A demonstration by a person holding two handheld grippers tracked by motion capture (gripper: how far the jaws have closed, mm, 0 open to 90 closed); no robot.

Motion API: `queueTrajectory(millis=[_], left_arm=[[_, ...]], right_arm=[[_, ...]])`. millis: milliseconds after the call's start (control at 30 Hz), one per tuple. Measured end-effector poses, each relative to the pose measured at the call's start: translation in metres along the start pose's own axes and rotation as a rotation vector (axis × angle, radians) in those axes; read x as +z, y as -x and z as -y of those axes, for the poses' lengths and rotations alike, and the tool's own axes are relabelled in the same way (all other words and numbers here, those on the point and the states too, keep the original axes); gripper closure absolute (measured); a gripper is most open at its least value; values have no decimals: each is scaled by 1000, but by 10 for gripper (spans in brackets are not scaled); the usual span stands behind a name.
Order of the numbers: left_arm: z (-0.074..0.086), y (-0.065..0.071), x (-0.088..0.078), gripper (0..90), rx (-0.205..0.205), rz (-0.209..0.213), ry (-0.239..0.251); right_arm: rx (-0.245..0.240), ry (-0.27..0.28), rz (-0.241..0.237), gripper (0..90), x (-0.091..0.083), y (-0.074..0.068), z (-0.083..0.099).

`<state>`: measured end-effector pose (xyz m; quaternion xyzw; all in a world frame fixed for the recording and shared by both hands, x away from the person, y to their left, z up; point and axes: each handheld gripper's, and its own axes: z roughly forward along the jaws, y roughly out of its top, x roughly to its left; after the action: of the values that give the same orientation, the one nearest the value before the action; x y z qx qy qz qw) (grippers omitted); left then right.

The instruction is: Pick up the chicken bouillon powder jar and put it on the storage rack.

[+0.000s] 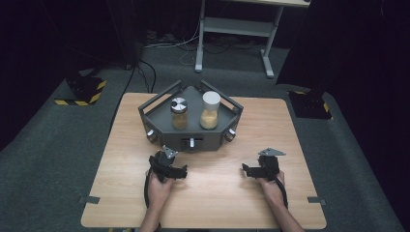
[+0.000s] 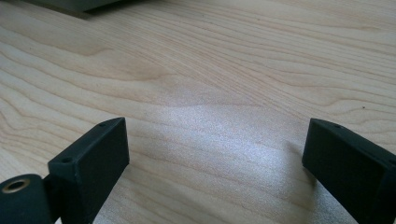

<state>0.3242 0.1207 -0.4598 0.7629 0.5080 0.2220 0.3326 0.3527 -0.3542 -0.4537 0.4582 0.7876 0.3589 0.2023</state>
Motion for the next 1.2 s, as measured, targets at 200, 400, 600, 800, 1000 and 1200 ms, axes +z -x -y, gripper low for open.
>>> queueTrajectory(millis=[200,400,600,800,1000,1200], left_arm=[[0,0,0,5,1,2,0],[0,0,0,5,0,1,0],[0,0,0,5,0,0,0],[0,0,0,5,1,1,0],[0,1,0,6,0,1,-1],[2,-5,-3,6,30,37,-2]], right_arm=[[-16,-8,14,67,1,-4,-2],[-28,-14,24,66,1,-7,-2],[-29,-14,28,65,2,-8,-2],[-29,-13,29,65,2,-8,-2],[-28,-10,27,80,1,-8,-2],[-31,-8,21,91,1,-7,-2]])
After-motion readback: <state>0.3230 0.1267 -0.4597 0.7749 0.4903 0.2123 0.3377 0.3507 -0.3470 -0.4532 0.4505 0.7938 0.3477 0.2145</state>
